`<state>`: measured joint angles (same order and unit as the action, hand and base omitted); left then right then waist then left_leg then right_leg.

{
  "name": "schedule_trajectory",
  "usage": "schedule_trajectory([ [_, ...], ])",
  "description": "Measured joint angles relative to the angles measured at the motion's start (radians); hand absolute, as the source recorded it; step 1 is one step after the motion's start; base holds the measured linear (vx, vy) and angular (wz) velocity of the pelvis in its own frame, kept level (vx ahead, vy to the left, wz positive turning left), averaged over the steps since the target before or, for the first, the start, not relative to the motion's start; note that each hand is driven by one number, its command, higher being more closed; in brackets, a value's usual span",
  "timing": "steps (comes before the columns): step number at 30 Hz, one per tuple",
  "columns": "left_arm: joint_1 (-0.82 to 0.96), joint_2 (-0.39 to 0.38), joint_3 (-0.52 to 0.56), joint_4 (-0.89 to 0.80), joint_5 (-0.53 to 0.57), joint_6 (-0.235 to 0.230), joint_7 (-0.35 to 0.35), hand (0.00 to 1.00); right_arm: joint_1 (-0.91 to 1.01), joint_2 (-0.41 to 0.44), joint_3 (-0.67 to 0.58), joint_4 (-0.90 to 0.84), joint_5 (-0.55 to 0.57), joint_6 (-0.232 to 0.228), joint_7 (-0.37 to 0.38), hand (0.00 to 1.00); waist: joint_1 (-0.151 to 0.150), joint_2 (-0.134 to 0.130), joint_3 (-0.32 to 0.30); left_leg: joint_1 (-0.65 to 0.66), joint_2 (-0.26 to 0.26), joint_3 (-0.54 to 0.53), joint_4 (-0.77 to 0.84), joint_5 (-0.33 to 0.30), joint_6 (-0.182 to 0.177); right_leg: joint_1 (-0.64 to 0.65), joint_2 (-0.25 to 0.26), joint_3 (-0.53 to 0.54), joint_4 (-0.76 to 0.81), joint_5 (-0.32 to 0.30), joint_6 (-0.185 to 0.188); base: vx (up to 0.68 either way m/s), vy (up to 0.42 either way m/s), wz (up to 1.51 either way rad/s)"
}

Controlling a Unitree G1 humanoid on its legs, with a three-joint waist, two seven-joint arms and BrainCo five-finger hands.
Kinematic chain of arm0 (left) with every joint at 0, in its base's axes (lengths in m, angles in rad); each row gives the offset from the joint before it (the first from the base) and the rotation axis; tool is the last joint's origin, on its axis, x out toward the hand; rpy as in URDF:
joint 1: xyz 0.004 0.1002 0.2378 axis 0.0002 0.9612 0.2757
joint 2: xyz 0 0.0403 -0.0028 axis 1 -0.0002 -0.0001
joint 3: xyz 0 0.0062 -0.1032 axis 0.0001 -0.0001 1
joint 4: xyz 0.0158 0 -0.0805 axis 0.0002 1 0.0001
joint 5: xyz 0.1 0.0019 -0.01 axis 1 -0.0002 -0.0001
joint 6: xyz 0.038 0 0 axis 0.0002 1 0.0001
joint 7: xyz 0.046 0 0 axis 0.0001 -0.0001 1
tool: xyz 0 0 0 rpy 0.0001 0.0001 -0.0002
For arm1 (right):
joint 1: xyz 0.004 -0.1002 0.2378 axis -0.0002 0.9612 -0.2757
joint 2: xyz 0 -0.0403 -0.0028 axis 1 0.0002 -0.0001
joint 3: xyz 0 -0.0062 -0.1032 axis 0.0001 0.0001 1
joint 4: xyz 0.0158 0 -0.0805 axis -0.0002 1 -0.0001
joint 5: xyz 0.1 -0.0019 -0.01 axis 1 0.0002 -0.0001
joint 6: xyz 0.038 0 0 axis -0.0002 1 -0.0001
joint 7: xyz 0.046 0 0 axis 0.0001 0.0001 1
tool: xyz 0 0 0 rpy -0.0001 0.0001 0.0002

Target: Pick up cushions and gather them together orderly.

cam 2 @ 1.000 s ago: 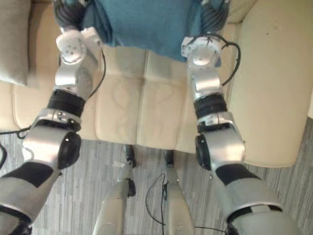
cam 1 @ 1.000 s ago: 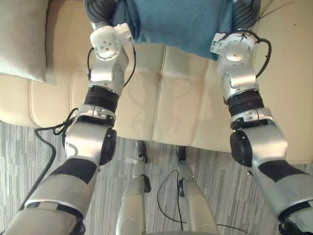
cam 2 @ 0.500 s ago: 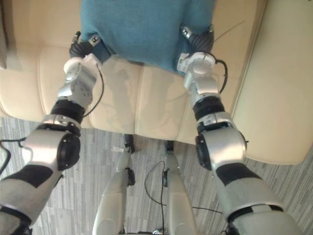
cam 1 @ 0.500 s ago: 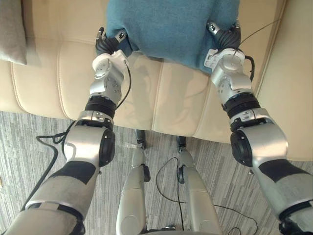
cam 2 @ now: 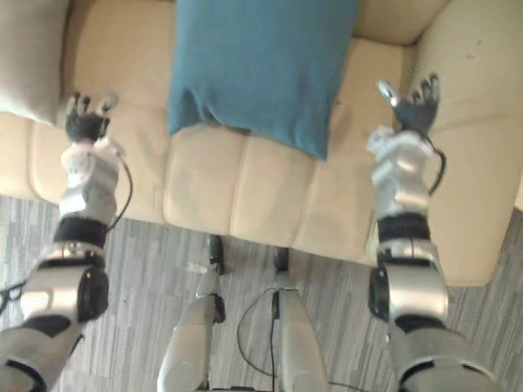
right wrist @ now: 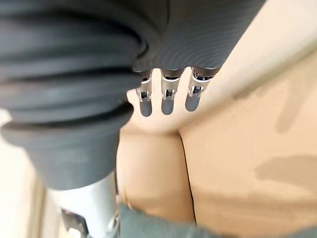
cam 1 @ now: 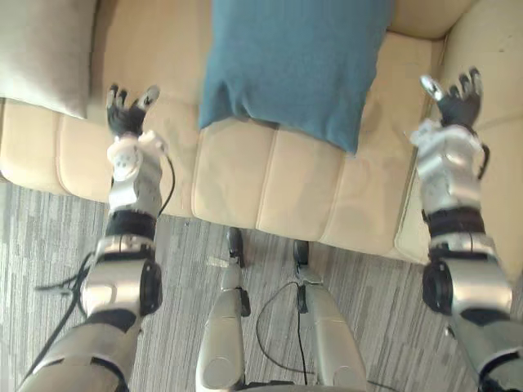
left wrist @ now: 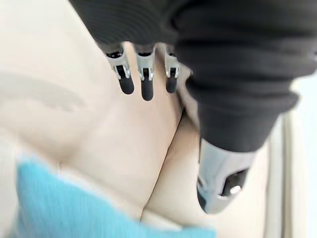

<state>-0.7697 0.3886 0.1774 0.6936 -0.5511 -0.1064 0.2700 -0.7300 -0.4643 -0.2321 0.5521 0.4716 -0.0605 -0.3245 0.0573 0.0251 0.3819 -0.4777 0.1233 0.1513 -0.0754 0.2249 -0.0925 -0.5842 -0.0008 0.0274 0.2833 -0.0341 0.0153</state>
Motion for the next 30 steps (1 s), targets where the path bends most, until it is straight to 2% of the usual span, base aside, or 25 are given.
schedule_trajectory([
  [1,0.042,-0.013,0.003,-0.021,0.002,-0.003,0.001,0.00,0.054,0.014,-0.015,-0.030,0.000,-0.007,0.008,0.00,0.001,0.000,0.000,0.007,-0.002,0.000,0.013,-0.009,0.005,0.011,-0.002,0.001,0.005,-0.004,0.001,0.02,-0.034,0.03],
  [3,0.247,-0.106,0.000,-0.110,0.018,-0.017,0.001,0.00,0.266,0.124,-0.063,-0.110,-0.002,-0.024,0.036,0.00,0.005,-0.005,-0.003,0.059,-0.008,0.001,0.053,-0.049,0.008,0.076,-0.012,0.001,0.010,-0.026,0.003,0.05,-0.037,-0.01],
  [4,0.287,-0.132,0.000,-0.122,0.025,-0.017,0.000,0.00,0.305,0.150,-0.067,-0.111,-0.002,-0.027,0.046,0.00,0.005,-0.005,-0.003,0.071,-0.009,0.000,0.061,-0.057,0.008,0.092,-0.013,0.000,0.010,-0.030,0.005,0.07,-0.024,0.02],
  [5,0.376,-0.199,-0.005,-0.134,0.043,-0.017,-0.004,0.00,0.400,0.214,-0.072,-0.107,-0.002,-0.028,0.060,0.00,0.005,-0.010,-0.008,0.099,-0.011,0.001,0.073,-0.074,0.008,0.127,-0.016,0.000,0.006,-0.041,0.005,0.05,-0.009,0.03],
  [7,0.496,-0.274,-0.025,-0.124,0.061,-0.011,-0.026,0.00,0.520,0.317,-0.074,-0.088,-0.004,-0.026,0.091,0.00,0.007,-0.024,-0.028,0.130,-0.011,0.002,0.080,-0.098,0.009,0.164,-0.018,-0.002,-0.004,-0.060,0.013,0.07,-0.011,0.03],
  [9,0.604,-0.343,-0.038,-0.032,0.110,0.009,-0.068,0.00,0.645,0.420,-0.079,0.011,-0.043,-0.021,0.136,0.00,0.005,-0.041,-0.092,0.163,-0.010,0.002,0.079,-0.109,0.004,0.208,-0.018,-0.011,-0.027,-0.063,0.010,0.11,-0.006,0.05],
  [12,0.677,-0.393,-0.022,0.091,0.205,0.034,-0.106,0.00,0.734,0.490,-0.094,0.143,-0.075,-0.010,0.175,0.00,0.005,-0.042,-0.166,0.228,-0.010,0.004,0.072,-0.126,0.003,0.288,-0.019,-0.013,-0.066,-0.062,0.009,0.12,0.006,0.01],
  [17,0.744,-0.443,0.072,0.270,0.297,0.063,-0.147,0.00,0.794,0.532,-0.137,0.325,-0.081,0.012,0.220,0.00,0.003,-0.033,-0.280,0.345,-0.015,0.016,0.012,-0.134,-0.001,0.395,-0.022,-0.012,-0.126,-0.069,0.020,0.10,0.007,-0.03],
  [24,0.772,-0.442,0.121,0.334,0.395,0.074,-0.151,0.00,0.792,0.532,-0.138,0.378,-0.157,0.025,0.235,0.00,0.004,-0.036,-0.335,0.437,-0.018,0.036,-0.017,-0.142,-0.005,0.484,-0.020,0.002,-0.162,-0.064,0.016,0.05,0.007,-0.07],
  [30,0.777,-0.441,0.121,0.339,0.415,0.074,-0.166,0.00,0.790,0.531,-0.131,0.385,-0.169,0.032,0.243,0.00,0.006,-0.039,-0.344,0.472,-0.024,0.067,-0.020,-0.150,0.001,0.515,-0.018,0.039,-0.185,-0.041,0.026,0.03,0.016,-0.15],
])
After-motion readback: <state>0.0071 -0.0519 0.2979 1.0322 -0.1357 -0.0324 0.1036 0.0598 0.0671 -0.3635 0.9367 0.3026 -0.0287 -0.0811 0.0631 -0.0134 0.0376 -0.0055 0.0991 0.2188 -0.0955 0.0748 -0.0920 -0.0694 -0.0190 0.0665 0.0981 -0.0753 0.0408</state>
